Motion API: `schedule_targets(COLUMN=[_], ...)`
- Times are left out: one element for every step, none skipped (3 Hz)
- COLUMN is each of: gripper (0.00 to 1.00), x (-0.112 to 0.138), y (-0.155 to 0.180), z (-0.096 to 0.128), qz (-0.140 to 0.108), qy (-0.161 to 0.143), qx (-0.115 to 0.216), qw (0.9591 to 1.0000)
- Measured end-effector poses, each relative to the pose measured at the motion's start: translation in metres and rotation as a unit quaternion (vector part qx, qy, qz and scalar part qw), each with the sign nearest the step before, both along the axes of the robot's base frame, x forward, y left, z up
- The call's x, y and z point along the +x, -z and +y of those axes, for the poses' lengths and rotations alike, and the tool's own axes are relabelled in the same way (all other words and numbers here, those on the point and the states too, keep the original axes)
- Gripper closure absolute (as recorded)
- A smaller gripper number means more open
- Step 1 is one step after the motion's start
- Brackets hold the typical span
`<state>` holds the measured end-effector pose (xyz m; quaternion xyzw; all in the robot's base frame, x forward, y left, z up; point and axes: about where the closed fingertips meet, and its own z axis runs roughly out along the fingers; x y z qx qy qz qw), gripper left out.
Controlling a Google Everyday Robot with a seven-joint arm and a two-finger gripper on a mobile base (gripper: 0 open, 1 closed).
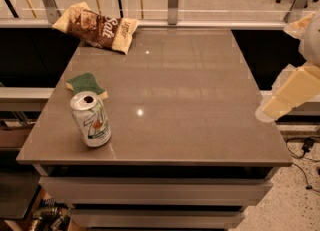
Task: Move 7up can near brown chip bag
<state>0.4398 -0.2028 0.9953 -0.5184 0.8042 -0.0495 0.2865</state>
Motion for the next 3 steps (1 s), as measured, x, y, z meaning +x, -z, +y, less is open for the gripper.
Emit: schedule_targets(gripper=[0.0, 0.0, 0.0], x=[0.008, 0.025, 0.047], y=[0.003, 0.013, 0.022], z=[0.007, 0.016, 0.021], qz=[-0.046, -0.091, -0.136], qy=[0.014, 0.003, -0.016], qx=[0.048, 0.1, 0.153], qw=[0.9977, 0.9908, 0.9787])
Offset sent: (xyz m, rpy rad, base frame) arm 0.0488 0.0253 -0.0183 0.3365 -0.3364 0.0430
